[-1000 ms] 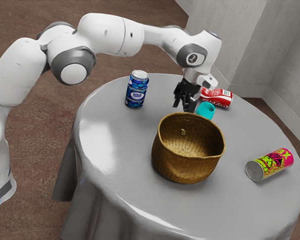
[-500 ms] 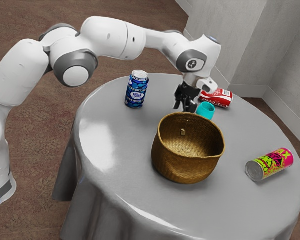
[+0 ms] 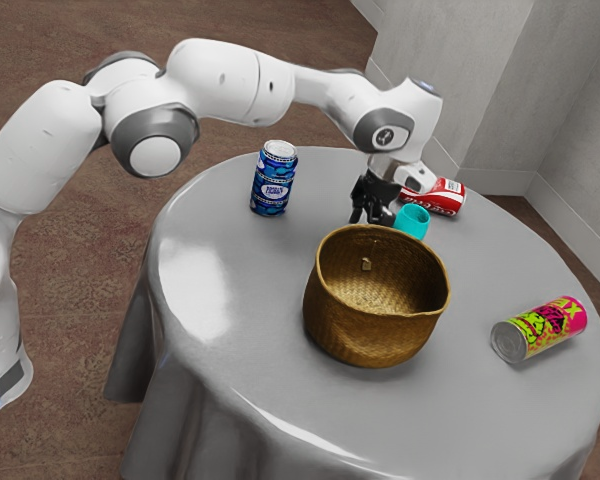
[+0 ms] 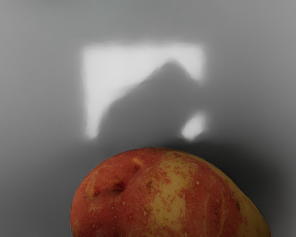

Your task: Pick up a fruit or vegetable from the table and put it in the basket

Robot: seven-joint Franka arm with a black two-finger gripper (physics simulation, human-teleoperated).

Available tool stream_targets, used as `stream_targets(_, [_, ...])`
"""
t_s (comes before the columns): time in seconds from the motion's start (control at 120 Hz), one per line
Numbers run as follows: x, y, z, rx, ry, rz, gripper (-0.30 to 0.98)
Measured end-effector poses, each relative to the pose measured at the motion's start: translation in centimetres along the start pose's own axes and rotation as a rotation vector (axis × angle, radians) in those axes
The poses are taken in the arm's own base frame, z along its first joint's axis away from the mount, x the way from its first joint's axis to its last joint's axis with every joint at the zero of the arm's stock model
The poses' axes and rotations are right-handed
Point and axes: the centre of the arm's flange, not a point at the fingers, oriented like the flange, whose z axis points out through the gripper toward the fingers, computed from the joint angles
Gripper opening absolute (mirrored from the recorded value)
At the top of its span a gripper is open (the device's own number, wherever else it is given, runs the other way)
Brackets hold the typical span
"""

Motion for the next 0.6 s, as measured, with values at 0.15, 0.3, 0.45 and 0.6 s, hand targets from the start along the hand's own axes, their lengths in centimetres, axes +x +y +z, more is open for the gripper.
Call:
stream_targets(0.15, [0.09, 0.44, 0.05, 0.0, 0.001, 0.006, 0.69])
stream_targets(0.3, [0.19, 0.54, 0.27, -0.001, 0.001, 0.007, 0.69])
stream_targets(0.45, [0.32, 0.55, 0.71, -0.001, -0.003, 0.007, 0.69])
stream_targets(0.6, [0.47, 0.76, 0.87, 0.0, 0.001, 0.011, 0.69])
